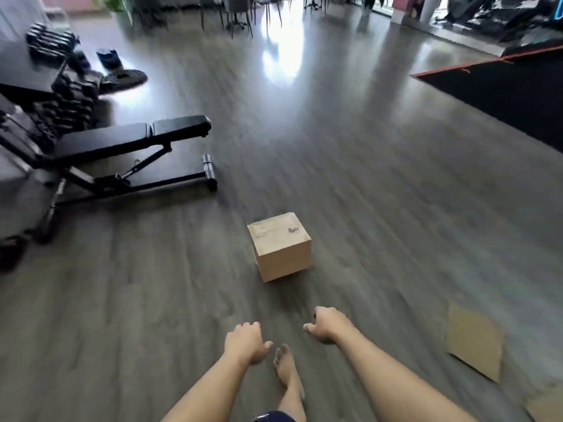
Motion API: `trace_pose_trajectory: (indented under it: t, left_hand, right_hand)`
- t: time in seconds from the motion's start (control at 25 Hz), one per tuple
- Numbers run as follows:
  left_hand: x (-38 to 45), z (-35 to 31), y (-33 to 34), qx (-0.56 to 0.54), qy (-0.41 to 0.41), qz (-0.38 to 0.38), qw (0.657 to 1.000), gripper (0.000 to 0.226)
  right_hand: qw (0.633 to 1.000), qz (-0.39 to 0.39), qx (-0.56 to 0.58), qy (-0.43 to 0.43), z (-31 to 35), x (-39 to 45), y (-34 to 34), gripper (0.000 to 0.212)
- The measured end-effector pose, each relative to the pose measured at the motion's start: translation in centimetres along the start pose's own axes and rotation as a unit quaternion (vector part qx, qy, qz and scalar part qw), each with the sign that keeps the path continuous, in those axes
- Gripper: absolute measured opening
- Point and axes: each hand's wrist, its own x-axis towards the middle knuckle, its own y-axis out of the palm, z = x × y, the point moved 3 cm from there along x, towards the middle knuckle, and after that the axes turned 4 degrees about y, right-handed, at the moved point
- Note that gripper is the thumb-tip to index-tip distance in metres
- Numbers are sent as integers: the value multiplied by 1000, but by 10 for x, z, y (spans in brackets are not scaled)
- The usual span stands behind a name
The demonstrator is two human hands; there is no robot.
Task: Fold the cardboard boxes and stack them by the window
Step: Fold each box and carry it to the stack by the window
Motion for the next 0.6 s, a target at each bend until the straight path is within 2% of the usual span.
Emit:
trace_pose_trajectory:
  t: [0.16,0.36,0.6]
  left_hand:
    - [75,-9,-45,-12,-26,0,1000,56]
    - [158,-45,-120,-46,-14,-18,999,55]
    - [203,-69,-127,-74,-63,10,995,57]
  right_hand:
    - [999,10,-29,-33,9,59,-45,54]
    - [998,0,-62,-7,-13,124,-119,54]
    - [992,49,-104,-50,-4,189,-156,56]
